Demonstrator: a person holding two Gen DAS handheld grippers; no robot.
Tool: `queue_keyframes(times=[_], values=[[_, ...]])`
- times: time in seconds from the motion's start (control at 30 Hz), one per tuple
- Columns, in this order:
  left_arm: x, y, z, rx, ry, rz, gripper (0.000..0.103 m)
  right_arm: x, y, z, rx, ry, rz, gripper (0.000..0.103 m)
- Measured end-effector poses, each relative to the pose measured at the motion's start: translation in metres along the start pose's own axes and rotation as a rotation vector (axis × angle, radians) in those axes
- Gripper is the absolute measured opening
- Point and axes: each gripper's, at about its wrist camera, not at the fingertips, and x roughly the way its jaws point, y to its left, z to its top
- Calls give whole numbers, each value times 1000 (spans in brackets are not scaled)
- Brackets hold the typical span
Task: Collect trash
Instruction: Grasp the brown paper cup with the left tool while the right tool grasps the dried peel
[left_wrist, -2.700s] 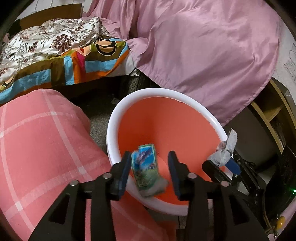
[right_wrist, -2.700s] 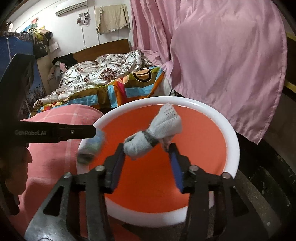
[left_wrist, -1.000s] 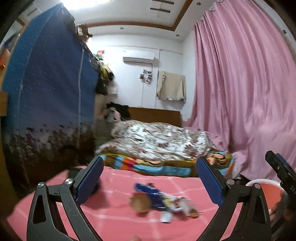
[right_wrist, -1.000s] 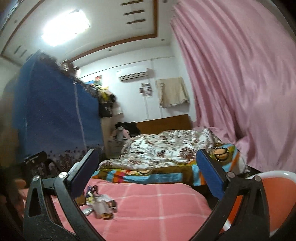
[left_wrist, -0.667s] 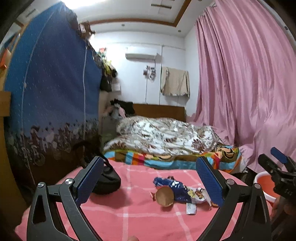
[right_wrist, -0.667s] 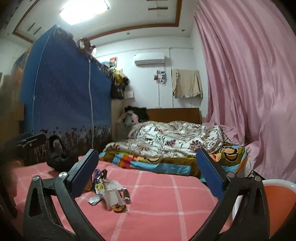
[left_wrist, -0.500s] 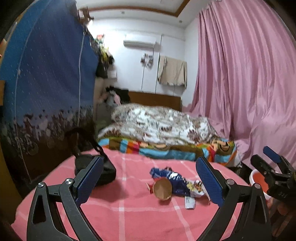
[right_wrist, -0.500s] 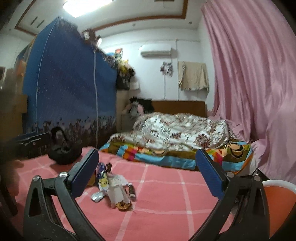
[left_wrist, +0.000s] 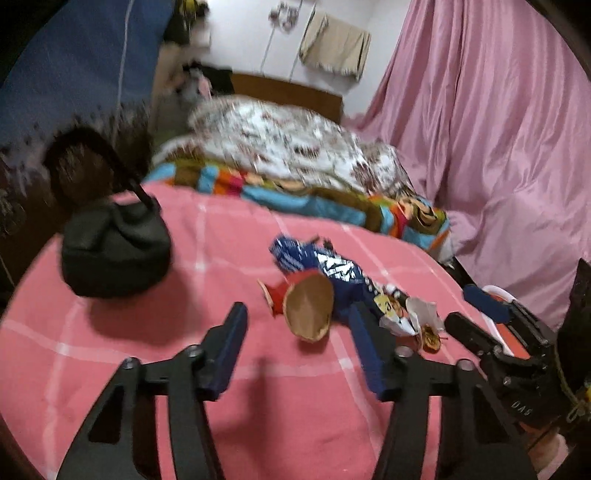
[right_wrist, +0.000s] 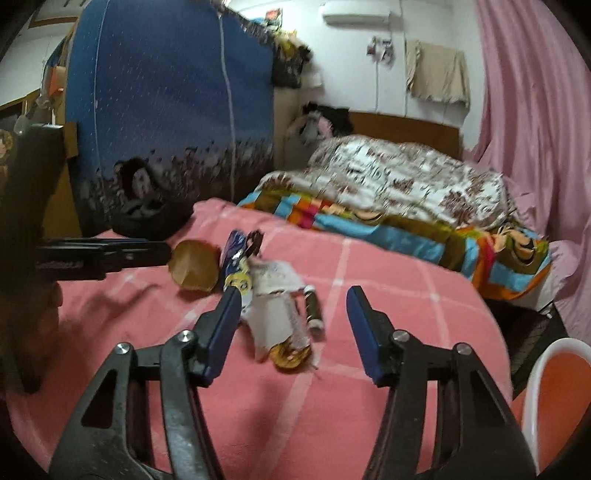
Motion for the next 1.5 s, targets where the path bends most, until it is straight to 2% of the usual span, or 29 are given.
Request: queue_keyframes(times=[0.13,0.23,0.3,0.33,0.43,0.5,0.6,0.87,1.1,1.2,1.37,1.5], values=[[10,8,4,-59,50,-42,38,13,4,-2,-11,57,19,70],[12,11,7,-81,68,-66,31,22,5,-4,-10,96,33,57],[14,10,9,-86,82,-70,17,24,5,-4,-7,110,34,51],[15,10,9,-88,84,-71,14,25,5,-4,-5,114,40,49],[12,9,11,-92,75,-78,8,25,3,-5,5,115,55,34],[9,9,12,-90,65,-76,4,24,3,-4,10,110,59,28],[6,8,12,-84,42,-70,3,21,2,-3,16,102,56,24],[-14,-2,2,-49,4,-55,3,11,-7,-2,60,59,73,22],[-31,-15,-10,-15,-33,-63,3,-13,-16,7,141,-66,157,22],[-33,-24,-15,9,-31,-68,3,-12,-19,7,164,-40,171,22],[-28,-32,-18,31,2,-57,3,-3,-17,-2,129,53,127,22],[-21,-33,-19,29,34,-46,3,0,-17,-9,112,87,126,28]])
